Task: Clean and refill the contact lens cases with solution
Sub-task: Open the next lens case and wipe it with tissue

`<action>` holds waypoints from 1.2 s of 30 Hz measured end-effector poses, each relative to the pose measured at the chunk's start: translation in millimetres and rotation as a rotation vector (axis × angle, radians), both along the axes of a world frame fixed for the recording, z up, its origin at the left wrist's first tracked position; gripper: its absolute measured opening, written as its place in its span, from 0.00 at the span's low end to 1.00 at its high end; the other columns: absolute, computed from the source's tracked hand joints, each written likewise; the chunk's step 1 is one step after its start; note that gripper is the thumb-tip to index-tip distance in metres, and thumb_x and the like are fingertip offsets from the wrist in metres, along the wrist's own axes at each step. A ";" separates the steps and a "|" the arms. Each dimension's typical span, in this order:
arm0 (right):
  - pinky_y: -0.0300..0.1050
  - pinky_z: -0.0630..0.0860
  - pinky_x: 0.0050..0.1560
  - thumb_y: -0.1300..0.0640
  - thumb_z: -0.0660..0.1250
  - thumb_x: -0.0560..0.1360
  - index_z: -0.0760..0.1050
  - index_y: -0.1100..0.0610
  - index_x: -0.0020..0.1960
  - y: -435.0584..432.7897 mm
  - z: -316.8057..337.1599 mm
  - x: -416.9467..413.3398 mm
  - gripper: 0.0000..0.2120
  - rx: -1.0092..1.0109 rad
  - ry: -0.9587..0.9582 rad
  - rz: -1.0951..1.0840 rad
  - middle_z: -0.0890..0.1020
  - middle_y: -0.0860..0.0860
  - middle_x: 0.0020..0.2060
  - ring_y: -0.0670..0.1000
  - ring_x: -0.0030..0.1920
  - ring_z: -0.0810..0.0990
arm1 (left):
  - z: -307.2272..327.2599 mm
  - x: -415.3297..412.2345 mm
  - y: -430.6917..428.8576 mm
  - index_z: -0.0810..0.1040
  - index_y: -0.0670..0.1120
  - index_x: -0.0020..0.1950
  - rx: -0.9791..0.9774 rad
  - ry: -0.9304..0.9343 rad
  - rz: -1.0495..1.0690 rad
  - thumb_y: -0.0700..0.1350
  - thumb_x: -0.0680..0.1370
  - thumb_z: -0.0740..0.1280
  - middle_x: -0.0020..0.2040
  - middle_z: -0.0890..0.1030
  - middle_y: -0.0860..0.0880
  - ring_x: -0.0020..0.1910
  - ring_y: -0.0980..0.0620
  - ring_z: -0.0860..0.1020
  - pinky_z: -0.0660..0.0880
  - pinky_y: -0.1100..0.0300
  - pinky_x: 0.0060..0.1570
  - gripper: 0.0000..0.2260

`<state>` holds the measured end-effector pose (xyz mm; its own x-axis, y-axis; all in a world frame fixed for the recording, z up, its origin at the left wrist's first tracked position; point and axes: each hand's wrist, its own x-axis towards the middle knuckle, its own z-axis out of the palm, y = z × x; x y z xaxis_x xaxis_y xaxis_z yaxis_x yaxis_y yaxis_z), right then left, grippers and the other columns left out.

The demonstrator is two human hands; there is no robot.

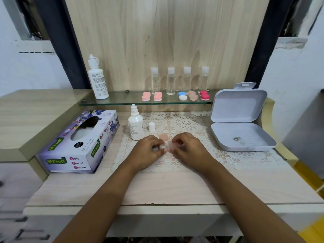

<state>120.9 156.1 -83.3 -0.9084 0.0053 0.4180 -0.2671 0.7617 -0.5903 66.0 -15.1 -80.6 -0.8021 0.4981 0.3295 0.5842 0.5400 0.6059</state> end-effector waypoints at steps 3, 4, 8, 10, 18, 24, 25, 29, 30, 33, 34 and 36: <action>0.22 0.64 0.47 0.62 0.67 0.73 0.76 0.59 0.56 -0.2 -0.8 2.3 0.12 0.025 0.008 0.046 0.78 0.51 0.50 0.44 0.49 0.73 | -0.4 -0.2 0.2 0.81 0.44 0.56 0.003 -0.001 0.003 0.47 0.74 0.71 0.52 0.78 0.52 0.50 0.58 0.75 0.66 0.77 0.47 0.13; 0.23 0.64 0.48 0.62 0.66 0.73 0.76 0.59 0.57 -0.5 -0.2 3.1 0.13 0.015 0.002 0.052 0.78 0.51 0.52 0.44 0.50 0.74 | -0.5 -0.2 0.2 0.81 0.44 0.56 0.002 -0.001 0.003 0.47 0.74 0.71 0.52 0.78 0.52 0.49 0.58 0.75 0.66 0.76 0.48 0.13; 0.24 0.65 0.48 0.45 0.69 0.69 0.74 0.56 0.59 -2.2 -1.4 1.3 0.23 -0.019 -0.027 0.033 0.74 0.46 0.51 0.44 0.51 0.74 | -0.6 -0.1 0.3 0.81 0.44 0.56 -0.004 0.007 0.003 0.46 0.73 0.71 0.51 0.78 0.52 0.48 0.59 0.75 0.66 0.77 0.47 0.13; 0.26 0.66 0.43 0.44 0.73 0.67 0.74 0.54 0.54 -2.0 -0.9 -0.3 0.21 -0.043 -0.037 -0.008 0.71 0.44 0.46 0.43 0.46 0.71 | 0.0 0.0 0.4 0.81 0.44 0.56 -0.010 0.014 0.004 0.46 0.73 0.71 0.50 0.78 0.53 0.48 0.59 0.74 0.65 0.78 0.46 0.13; 0.34 0.69 0.42 0.57 0.69 0.72 0.74 0.54 0.50 -1.8 -1.6 1.0 0.07 -0.076 -0.027 0.010 0.78 0.49 0.44 0.46 0.43 0.75 | 0.9 1.3 0.1 0.82 0.45 0.53 0.004 0.010 0.006 0.46 0.74 0.71 0.48 0.77 0.53 0.49 0.58 0.75 0.64 0.79 0.46 0.10; 0.26 0.66 0.43 0.52 0.71 0.70 0.73 0.54 0.55 -0.7 -2.2 -0.2 0.15 -0.035 -0.010 0.022 0.72 0.43 0.45 0.41 0.46 0.72 | 0.8 0.8 1.0 0.82 0.45 0.54 0.003 0.010 0.008 0.46 0.73 0.71 0.47 0.77 0.54 0.48 0.58 0.75 0.65 0.79 0.45 0.11; 0.26 0.66 0.43 0.50 0.72 0.70 0.73 0.54 0.54 -0.4 -2.1 -0.6 0.16 -0.036 -0.014 0.019 0.71 0.42 0.44 0.40 0.45 0.71 | 0.8 0.9 0.8 0.82 0.45 0.54 0.002 0.011 0.008 0.47 0.73 0.71 0.47 0.76 0.55 0.48 0.58 0.75 0.65 0.79 0.45 0.12; 0.30 0.68 0.42 0.54 0.70 0.72 0.73 0.53 0.53 -0.1 -1.0 -1.4 0.12 -0.054 -0.038 0.018 0.75 0.45 0.45 0.45 0.46 0.74 | 1.1 1.4 0.5 0.82 0.45 0.54 0.002 0.005 0.008 0.47 0.73 0.71 0.48 0.77 0.54 0.49 0.58 0.75 0.65 0.78 0.46 0.11; 0.32 0.70 0.42 0.55 0.69 0.72 0.73 0.53 0.52 0.2 -0.2 -1.2 0.10 -0.086 -0.050 0.024 0.76 0.46 0.45 0.46 0.45 0.75 | 1.0 1.4 0.6 0.82 0.45 0.54 0.005 0.004 0.009 0.47 0.73 0.71 0.48 0.77 0.54 0.49 0.58 0.75 0.65 0.78 0.46 0.11; 0.28 0.71 0.39 0.58 0.68 0.74 0.73 0.51 0.50 1.2 4.2 1.1 0.06 -0.173 -0.094 0.054 0.77 0.45 0.43 0.43 0.42 0.77 | 1.2 1.8 0.6 0.82 0.45 0.54 0.002 0.005 0.012 0.47 0.73 0.71 0.49 0.78 0.53 0.49 0.58 0.75 0.65 0.77 0.46 0.11; 0.27 0.70 0.39 0.58 0.67 0.74 0.73 0.51 0.49 2.0 5.1 1.2 0.06 -0.171 -0.098 0.060 0.77 0.44 0.42 0.42 0.42 0.76 | 1.1 1.8 0.5 0.82 0.45 0.54 -0.002 0.009 0.012 0.47 0.73 0.71 0.50 0.78 0.52 0.49 0.58 0.75 0.66 0.75 0.46 0.12; 0.25 0.69 0.41 0.58 0.67 0.75 0.73 0.51 0.48 3.4 5.9 0.2 0.05 -0.161 -0.104 0.065 0.77 0.41 0.41 0.41 0.42 0.76 | 1.1 2.2 0.3 0.81 0.45 0.54 -0.005 0.011 0.012 0.47 0.73 0.71 0.50 0.78 0.52 0.50 0.57 0.75 0.68 0.71 0.49 0.12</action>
